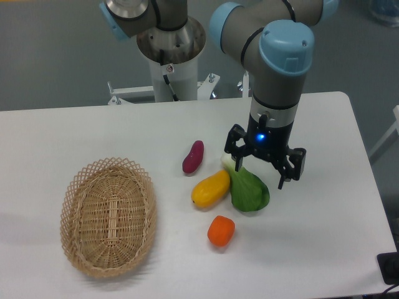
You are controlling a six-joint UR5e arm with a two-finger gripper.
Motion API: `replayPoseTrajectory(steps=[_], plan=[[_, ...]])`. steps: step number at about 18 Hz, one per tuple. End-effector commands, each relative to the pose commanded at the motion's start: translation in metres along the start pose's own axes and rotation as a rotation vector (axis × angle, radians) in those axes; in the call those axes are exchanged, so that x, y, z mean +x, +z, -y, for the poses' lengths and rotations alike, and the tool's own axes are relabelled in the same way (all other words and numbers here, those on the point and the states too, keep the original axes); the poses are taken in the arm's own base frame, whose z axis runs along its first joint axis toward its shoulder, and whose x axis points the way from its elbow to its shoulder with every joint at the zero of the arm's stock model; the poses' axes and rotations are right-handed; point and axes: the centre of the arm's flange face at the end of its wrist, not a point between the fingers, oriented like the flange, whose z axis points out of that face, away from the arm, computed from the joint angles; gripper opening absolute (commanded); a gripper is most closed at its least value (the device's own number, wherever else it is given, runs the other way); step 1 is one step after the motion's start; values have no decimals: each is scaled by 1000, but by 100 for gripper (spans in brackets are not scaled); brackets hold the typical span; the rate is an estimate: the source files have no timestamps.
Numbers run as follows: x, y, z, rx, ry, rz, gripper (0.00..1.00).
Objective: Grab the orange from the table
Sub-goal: 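Move the gripper from above the green pear toward the orange fruit, then lower the open gripper around the orange fruit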
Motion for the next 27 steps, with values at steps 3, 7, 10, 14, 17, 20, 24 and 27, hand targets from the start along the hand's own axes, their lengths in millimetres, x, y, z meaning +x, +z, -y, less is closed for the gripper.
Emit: replayPoseTrajectory(steps=[3, 7, 10, 14, 17, 20, 24, 27], plan=[[2, 6, -1, 1, 2, 1, 100], [1, 7, -1, 5, 2, 9, 100], [4, 19, 7, 5, -42, 1, 100], [17, 55, 39, 29, -97, 21, 100], [23, 92, 45, 2, -117, -18, 100], [42, 137, 59, -73, -71, -28, 100], [52, 175, 64, -105, -46, -5, 100], [57, 193, 57, -110, -39, -7, 100]])
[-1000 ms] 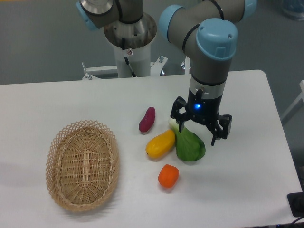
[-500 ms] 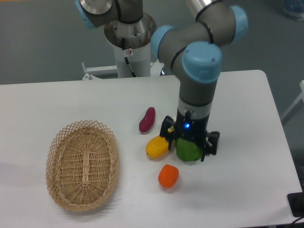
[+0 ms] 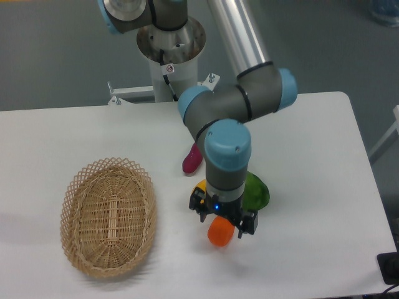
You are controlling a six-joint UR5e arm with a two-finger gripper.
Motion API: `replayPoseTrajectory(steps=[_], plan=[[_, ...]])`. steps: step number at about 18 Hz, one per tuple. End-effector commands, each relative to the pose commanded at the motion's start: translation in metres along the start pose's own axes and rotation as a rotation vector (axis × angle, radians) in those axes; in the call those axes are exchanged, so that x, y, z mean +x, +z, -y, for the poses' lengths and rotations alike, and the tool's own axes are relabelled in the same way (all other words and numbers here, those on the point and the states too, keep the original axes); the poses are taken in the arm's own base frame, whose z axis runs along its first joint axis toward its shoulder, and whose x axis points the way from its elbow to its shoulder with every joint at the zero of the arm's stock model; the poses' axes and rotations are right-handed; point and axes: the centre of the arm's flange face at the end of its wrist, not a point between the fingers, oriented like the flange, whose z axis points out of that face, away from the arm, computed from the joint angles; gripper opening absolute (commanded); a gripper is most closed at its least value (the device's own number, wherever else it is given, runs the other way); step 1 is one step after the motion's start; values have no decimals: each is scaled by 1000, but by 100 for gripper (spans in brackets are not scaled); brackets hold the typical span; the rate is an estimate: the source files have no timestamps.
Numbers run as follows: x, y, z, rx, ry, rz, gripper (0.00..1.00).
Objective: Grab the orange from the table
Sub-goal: 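Lower the open gripper around the orange fruit, then close the gripper fingers on the orange fruit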
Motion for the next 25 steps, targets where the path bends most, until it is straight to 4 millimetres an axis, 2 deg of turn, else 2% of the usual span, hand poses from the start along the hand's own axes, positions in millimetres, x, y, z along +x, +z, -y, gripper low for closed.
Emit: replayPoseTrajectory(steps=[4, 6, 9, 15, 20, 22, 23, 25], plan=[[1, 14, -5, -22, 15, 19, 100], [1, 14, -7, -30, 15, 24, 100], [9, 27, -17, -72, 17, 21, 100], [15, 36, -12, -69, 24, 31, 100], [18, 43, -8, -92, 34, 51, 96], [21, 43, -8, -95, 35, 52, 84], [20, 41, -8, -93, 35, 54, 70], [20, 37, -8, -87, 38, 56, 57]])
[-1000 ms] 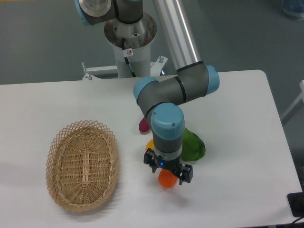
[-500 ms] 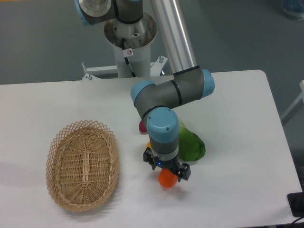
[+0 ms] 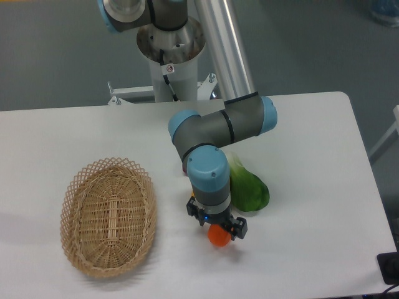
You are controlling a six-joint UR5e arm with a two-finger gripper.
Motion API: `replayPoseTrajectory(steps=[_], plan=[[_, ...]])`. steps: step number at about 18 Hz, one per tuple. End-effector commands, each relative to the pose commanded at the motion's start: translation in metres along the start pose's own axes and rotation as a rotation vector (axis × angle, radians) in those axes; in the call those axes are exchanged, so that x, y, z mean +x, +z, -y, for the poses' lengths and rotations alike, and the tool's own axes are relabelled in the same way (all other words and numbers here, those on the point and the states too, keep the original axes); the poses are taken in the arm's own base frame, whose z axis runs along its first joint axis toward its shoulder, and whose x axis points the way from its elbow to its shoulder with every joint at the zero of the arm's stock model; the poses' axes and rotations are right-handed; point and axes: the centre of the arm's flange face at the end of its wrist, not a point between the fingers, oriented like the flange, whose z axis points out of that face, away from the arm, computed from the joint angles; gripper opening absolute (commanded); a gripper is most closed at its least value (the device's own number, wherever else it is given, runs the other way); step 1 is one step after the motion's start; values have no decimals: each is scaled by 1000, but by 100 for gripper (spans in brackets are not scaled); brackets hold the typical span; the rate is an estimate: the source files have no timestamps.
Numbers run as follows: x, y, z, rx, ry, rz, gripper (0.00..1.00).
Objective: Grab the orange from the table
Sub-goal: 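Close the gripper fingers on the orange fruit, then lift the grasped orange fruit up off the table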
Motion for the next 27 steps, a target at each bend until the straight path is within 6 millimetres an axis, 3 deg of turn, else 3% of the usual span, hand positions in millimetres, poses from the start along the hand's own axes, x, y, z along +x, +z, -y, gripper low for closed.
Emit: replayPoseTrajectory(steps=[2, 10, 14, 18, 20, 21, 24, 27], plan=[[0, 1, 0, -2, 3, -2, 45], [-5, -9, 4, 12, 8, 14, 45], [-28, -65, 5, 86, 3, 46, 46], [-55, -134, -3, 94, 81, 15, 45], [-66, -174, -3, 91, 75, -15, 46], [-78, -204, -3, 126, 61, -35, 46], [-90, -253, -25, 157, 73, -15, 46], [-91, -273, -52, 138, 123, -39, 46]])
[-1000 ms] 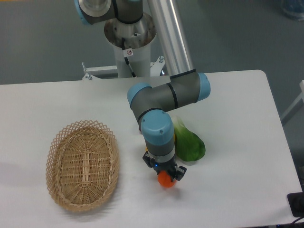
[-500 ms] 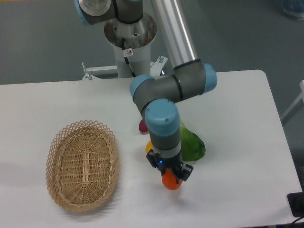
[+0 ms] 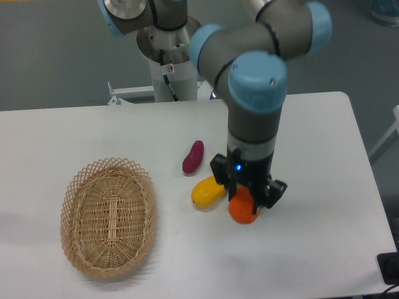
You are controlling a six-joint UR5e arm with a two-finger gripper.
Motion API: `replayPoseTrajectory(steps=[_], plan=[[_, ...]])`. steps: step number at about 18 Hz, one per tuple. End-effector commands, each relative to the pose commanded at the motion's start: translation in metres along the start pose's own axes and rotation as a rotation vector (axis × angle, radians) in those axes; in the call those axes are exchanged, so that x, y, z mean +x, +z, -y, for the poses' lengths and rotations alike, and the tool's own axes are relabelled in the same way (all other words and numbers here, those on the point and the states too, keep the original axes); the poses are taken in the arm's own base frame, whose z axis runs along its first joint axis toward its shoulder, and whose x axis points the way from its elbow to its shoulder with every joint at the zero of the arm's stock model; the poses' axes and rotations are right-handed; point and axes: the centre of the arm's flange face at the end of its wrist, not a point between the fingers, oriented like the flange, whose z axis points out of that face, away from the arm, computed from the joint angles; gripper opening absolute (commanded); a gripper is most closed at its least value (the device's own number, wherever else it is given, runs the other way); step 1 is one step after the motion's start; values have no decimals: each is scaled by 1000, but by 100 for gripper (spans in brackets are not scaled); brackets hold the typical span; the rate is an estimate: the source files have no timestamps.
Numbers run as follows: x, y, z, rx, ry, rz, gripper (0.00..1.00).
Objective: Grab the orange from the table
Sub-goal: 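Lift the grasped orange fruit up off the table, then hold the orange fruit raised above the green pear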
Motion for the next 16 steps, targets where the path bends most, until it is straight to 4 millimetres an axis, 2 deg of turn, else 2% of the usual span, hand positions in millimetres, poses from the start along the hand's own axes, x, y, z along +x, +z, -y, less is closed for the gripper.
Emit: replayPoseTrajectory(steps=[2, 4, 16], plan=[[2, -7, -7, -10, 22, -5, 46], [4, 0, -10, -24, 41, -17, 46], [6, -3, -9, -29, 43, -7, 46]])
